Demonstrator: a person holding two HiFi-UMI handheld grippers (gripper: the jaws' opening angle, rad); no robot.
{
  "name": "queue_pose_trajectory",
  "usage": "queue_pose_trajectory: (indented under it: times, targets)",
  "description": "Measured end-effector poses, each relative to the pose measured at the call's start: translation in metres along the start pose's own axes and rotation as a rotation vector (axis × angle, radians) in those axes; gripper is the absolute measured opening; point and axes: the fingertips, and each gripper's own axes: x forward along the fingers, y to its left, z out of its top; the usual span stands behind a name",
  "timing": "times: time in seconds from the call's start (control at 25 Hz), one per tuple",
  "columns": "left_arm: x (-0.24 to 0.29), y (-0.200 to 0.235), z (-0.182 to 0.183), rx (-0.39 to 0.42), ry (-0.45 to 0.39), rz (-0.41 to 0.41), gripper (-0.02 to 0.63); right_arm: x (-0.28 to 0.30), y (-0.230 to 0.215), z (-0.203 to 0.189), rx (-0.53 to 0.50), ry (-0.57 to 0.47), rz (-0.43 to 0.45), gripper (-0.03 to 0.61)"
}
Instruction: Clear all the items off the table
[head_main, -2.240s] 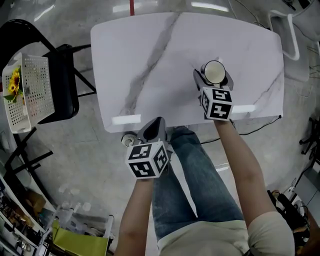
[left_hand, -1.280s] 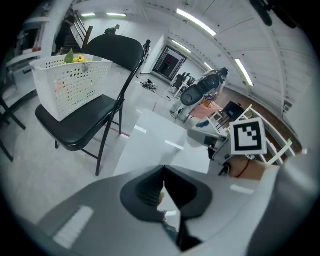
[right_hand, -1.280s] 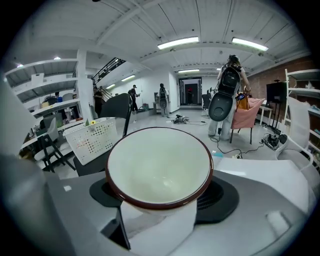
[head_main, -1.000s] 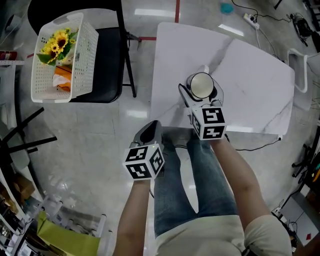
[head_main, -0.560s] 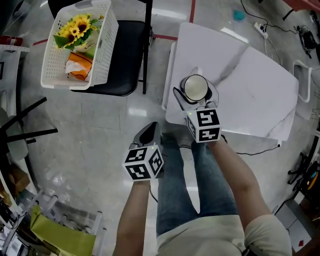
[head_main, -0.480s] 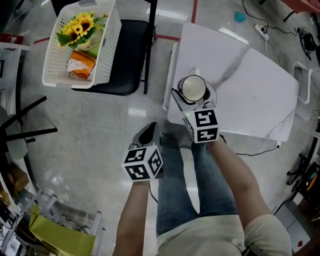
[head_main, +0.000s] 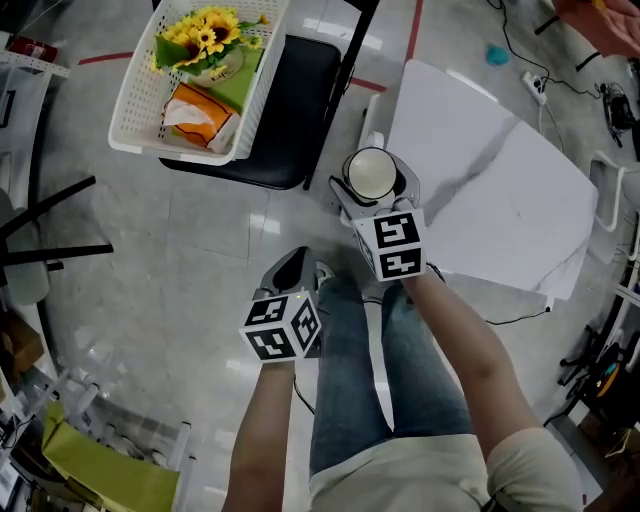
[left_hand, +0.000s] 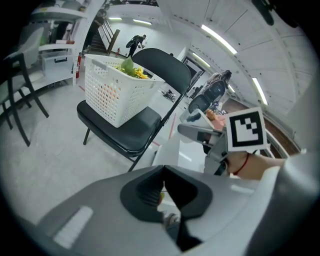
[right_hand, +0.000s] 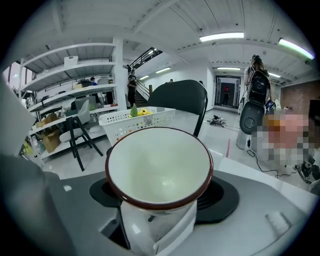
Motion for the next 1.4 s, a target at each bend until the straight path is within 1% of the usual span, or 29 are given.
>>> queue_pose_trajectory:
  times: [0.2,0.44,0.8,0.96,1.12,1.4]
  targets:
    - [-0.004,0.036,0.007,-0.022,-0.011,0.032,0.009,0.031,0.023,0.011,-0.014,0.008,0.015,0.391]
    - [-0.010,0.069,0.013,-0.051,-0.013,0.073,0.008,0.063,0.044,0.017,-0.026,0.029,0.044,0.391]
    - [0.000,0.105,0.028,-0.101,-0.016,0.127,0.009,0.123,0.055,0.015,-0.024,0.068,0.068,0.391]
    - [0.010,0.115,0.037,-0.131,-0.018,0.137,0.009,0.147,0.055,0.010,-0.039,0.094,0.073,0.391]
    - [0.019,0.121,0.047,-0.145,-0.026,0.139,0.008,0.167,0.056,0.007,-0.052,0.114,0.077,0.391]
    - [0.032,0.127,0.062,-0.179,-0.038,0.145,0.009,0.195,0.053,0.009,-0.074,0.129,0.077,0.391]
